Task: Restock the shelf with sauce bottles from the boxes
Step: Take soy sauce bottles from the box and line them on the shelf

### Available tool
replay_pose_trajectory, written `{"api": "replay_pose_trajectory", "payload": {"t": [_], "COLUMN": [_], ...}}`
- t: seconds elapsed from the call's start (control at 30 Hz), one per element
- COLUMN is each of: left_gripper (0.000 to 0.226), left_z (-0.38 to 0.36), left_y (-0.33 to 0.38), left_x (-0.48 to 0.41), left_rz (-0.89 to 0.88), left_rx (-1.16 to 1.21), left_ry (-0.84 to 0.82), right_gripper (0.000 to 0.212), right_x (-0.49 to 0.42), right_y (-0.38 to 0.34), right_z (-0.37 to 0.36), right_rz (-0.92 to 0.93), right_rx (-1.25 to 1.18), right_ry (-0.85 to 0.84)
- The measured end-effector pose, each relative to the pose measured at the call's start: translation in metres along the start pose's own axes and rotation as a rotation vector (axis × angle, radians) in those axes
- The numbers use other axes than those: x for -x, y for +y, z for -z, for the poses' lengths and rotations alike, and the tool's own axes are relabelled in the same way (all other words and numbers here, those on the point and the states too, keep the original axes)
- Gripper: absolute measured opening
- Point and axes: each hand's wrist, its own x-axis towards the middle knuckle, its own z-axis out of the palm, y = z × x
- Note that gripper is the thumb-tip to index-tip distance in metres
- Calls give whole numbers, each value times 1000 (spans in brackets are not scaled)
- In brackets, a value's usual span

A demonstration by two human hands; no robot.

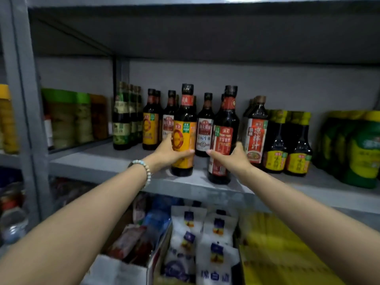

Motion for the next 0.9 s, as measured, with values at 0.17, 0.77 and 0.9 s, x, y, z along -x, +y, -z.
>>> {"api": "replay_pose_trajectory", "payload": {"t": [0.17,0.77,0.9], "left_gripper": [80,85,94], "left_z": [-5,77,113], "left_y": [-3,-30,-45], "left_x": [11,0,-10], "left_rz": [4,104,99], "left_rx": [-41,-90,-102], "left_ry": [148,176,118], "right_gripper": [72,72,62], "right_x": [2,-15,-20], "right_y": [15,4,-4], "right_z": [-6,-45,-66], "right_rz": [68,32,-20], "right_rx": [-34,-143,-111], "right_ry": [79,-195,-222]}}
